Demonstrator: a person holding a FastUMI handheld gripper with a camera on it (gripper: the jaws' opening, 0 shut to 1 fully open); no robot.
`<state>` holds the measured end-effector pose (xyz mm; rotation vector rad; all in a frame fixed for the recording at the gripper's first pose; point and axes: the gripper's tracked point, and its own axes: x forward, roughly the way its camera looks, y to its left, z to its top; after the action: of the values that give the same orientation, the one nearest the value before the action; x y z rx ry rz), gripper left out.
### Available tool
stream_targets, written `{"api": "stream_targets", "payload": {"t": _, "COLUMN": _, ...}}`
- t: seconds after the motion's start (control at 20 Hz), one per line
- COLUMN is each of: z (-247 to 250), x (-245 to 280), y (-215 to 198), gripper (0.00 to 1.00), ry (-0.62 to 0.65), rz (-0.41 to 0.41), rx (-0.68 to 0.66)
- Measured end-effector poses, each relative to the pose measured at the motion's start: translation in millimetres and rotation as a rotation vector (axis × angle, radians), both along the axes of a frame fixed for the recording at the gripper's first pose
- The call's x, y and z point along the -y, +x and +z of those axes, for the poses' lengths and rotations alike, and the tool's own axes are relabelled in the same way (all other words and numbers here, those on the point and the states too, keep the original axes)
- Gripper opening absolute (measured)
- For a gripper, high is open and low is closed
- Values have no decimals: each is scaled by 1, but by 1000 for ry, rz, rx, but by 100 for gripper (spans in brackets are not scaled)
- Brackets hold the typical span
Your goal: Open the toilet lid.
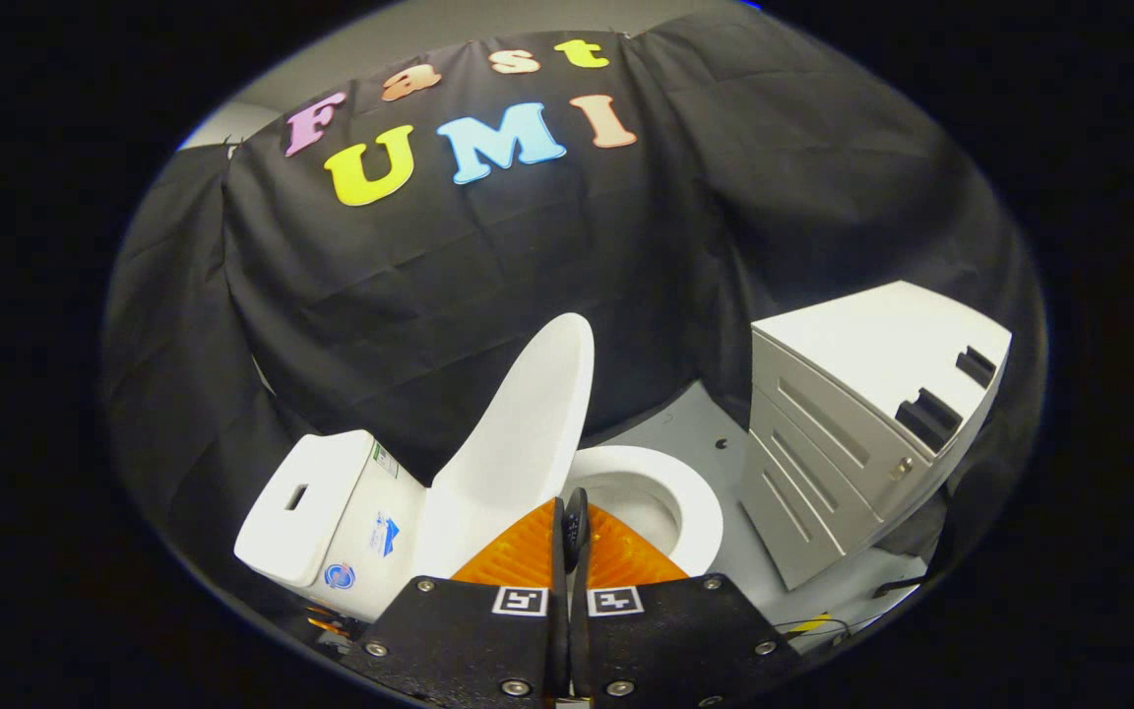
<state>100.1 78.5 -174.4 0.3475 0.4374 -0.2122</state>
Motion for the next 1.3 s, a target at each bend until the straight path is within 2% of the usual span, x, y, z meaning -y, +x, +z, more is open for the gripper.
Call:
{"api": "stream_targets", "payload": {"t": 0.35, "z": 34, "x": -31, "y": 4, "gripper": 1, "ry": -145, "rz": 35, "rx": -1}}
{"api": "stream_targets", "payload": {"t": 0.6, "z": 55, "x": -56, "y": 8, "gripper": 1, "ry": -161, "rz": 49, "rx": 19}}
{"api": "stream_targets", "payload": {"t": 1.15, "z": 100, "x": -125, "y": 17, "gripper": 1, "ry": -389, "rz": 162, "rx": 85}}
{"api": "stream_targets", "payload": {"t": 1.3, "z": 107, "x": -146, "y": 18, "gripper": 0, "ry": -402, "rz": 184, "rx": 110}}
